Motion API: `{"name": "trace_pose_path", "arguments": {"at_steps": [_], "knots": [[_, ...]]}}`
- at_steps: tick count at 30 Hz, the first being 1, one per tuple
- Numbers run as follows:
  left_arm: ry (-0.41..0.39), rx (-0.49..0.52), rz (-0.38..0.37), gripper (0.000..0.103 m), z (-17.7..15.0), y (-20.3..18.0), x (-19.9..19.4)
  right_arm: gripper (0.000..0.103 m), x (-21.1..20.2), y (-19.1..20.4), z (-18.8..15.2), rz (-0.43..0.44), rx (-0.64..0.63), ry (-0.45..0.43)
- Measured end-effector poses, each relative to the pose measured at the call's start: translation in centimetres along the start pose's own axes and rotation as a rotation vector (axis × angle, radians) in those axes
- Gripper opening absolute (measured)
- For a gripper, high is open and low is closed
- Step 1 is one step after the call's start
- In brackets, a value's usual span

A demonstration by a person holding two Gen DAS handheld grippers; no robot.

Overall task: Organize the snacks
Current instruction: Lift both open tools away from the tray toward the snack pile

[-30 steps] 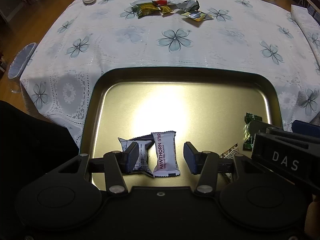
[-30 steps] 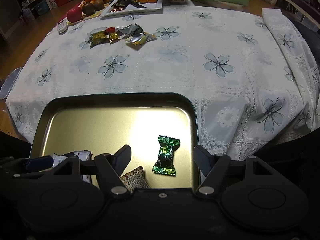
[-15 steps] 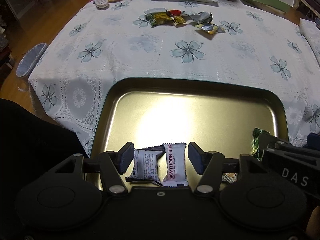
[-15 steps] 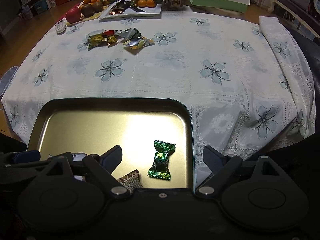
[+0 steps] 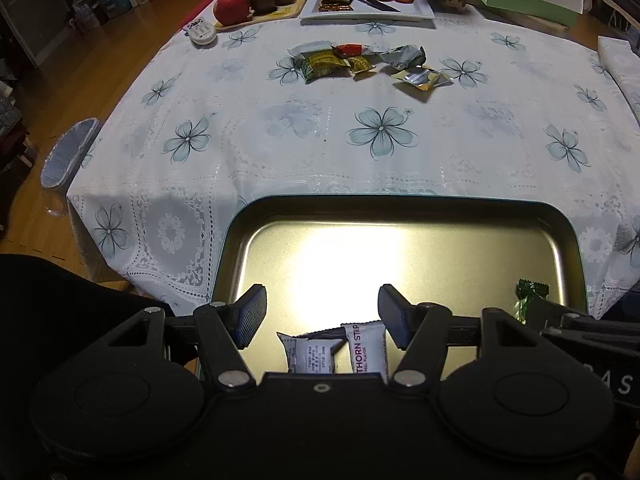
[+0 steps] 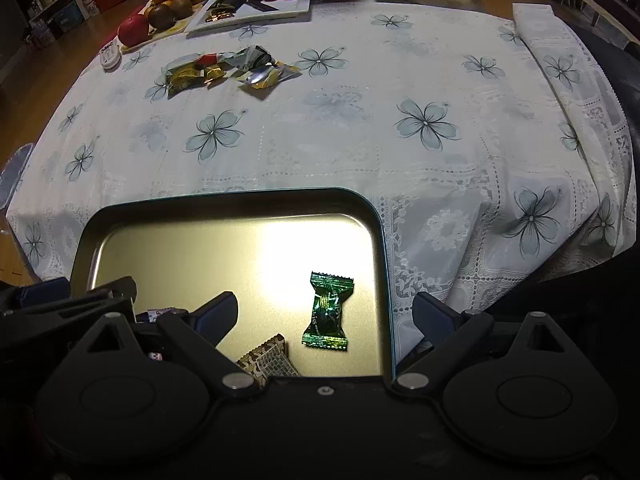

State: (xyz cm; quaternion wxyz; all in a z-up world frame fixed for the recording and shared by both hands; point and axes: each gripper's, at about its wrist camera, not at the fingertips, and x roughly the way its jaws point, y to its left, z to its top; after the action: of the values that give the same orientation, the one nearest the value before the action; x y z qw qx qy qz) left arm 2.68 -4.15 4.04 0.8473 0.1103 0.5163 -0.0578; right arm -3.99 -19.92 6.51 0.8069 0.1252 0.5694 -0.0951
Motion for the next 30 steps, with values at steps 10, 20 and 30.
{"name": "trace_pose_path", "arguments": {"at_steps": [10,20,30], "knots": [[0.013,0.015,-0.013,0.066,3.1,0.9,1.2,0.099,-0.2,1.9,2.6,-0.013,-0.097,0.004],[0.017,0.025,-0.088,0.065,7.9,1.5,2.4,0.096,1.2,3.9,8.0,0.014,-0.157,0.027],[0.043,0.021,-0.097,0.065,14.4,2.5,5.7,0.092,5.6,4.4,14.9,-0.065,-0.160,0.058]]}}
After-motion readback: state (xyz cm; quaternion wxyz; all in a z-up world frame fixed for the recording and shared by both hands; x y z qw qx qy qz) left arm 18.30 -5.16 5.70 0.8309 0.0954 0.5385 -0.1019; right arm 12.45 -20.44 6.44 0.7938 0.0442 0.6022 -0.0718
